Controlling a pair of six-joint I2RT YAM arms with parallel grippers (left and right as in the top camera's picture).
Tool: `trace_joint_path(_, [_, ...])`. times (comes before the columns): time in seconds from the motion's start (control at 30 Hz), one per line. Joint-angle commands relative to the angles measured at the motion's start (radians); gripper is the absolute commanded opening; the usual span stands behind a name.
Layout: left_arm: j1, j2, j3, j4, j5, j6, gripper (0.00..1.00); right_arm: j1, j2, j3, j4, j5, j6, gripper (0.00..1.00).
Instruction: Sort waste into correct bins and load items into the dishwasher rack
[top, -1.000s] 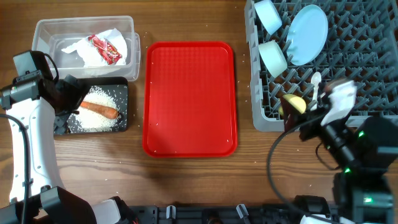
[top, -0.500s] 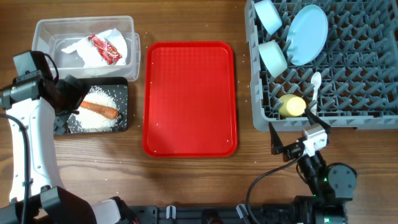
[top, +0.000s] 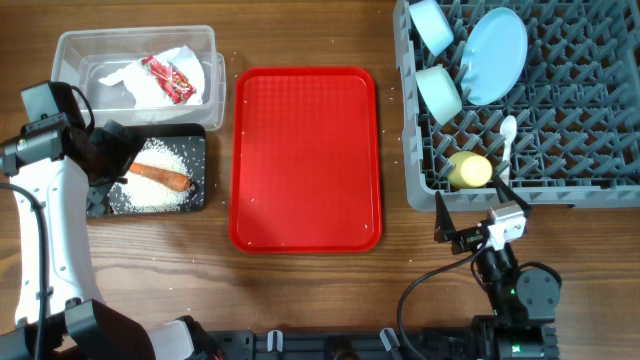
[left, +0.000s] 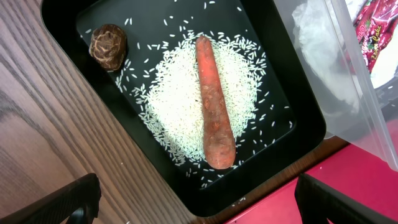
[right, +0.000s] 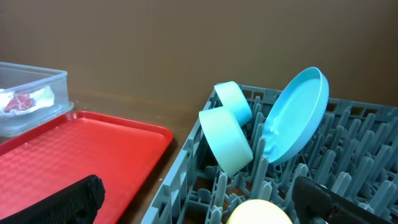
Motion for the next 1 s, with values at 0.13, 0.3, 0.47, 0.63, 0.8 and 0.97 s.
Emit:
trace_joint_path(0.13, [0.005,0.005,0.008,0.0,0.001,-0.003,1.0,0.006,-0.016,-0.003,0.002,0.018,0.002,1.0])
trace_joint_path(0.3, [0.005,0.005,0.008,0.001,0.001,-0.003,1.0,0.006,-0.016,-0.003,0.002,0.019,0.002,1.0])
trace_joint_path(0.47, [0.005,0.005,0.008,0.001,0.001,-0.003,1.0,0.006,-0.016,-0.003,0.002,0.018,0.002,1.0])
trace_joint_path(0.63, [0.005,0.005,0.008,0.0,0.001,-0.003,1.0,0.006,-0.016,-0.003,0.002,0.019,0.001,1.0])
trace_joint_path(0.8, [0.002,-0.032,0.008,0.019,-0.029,-0.003,1.0,0.006,-0.016,-0.003,0.002,0.018,0.002,1.0])
trace_joint_path(0.97, [-0.092,-0.172,-0.059,0.198,0.001,-0.002,1.0,0.006,-0.016,-0.003,0.002,0.019,0.002,1.0])
